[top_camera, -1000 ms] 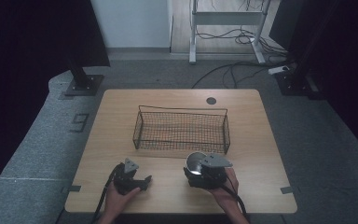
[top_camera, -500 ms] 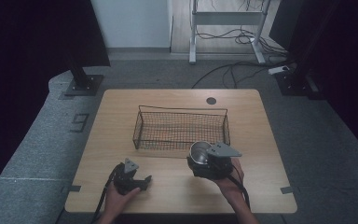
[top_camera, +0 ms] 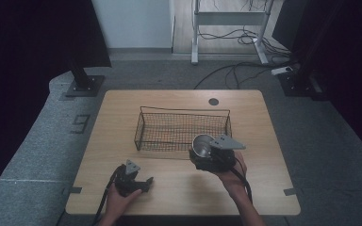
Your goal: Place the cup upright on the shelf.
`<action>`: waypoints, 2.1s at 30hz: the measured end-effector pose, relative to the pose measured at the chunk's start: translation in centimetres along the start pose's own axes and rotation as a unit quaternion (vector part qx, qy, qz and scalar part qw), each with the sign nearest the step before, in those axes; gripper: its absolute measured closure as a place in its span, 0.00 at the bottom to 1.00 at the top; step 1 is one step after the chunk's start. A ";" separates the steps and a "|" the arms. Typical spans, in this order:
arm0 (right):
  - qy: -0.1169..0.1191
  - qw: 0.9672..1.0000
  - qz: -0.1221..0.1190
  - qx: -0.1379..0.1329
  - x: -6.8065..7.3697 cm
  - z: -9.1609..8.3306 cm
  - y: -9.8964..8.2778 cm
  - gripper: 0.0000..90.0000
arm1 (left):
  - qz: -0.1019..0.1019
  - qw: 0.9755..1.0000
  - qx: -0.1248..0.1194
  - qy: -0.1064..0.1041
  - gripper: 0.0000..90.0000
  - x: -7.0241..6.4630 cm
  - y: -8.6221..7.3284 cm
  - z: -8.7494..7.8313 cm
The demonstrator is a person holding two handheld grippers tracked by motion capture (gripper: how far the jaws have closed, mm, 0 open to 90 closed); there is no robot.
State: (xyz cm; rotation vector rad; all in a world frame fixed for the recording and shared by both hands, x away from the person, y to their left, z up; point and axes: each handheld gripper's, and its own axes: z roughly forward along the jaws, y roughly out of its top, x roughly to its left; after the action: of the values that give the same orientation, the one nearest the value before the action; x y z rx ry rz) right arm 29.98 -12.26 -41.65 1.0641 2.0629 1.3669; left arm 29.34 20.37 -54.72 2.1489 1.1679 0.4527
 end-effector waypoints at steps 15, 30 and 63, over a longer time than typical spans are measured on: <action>-0.008 1.000 0.004 -0.003 -0.9 0.2 1.5 0.20 | 0.000 1.000 0.000 0.000 0.12 0.0 0.0 0.0; -0.014 1.000 0.009 -0.001 -1.8 0.5 3.3 0.20 | 0.000 1.000 -0.001 0.000 0.12 0.0 0.0 0.0; -0.027 0.999 0.000 0.020 -3.2 3.1 4.7 0.20 | 0.001 1.000 0.000 0.000 0.12 0.0 0.0 0.0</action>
State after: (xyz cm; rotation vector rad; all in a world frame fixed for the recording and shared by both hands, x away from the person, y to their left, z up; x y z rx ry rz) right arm 35.79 -12.02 -38.85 1.1047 2.0592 1.2872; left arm 29.32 20.35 -54.74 2.1489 1.1662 0.4535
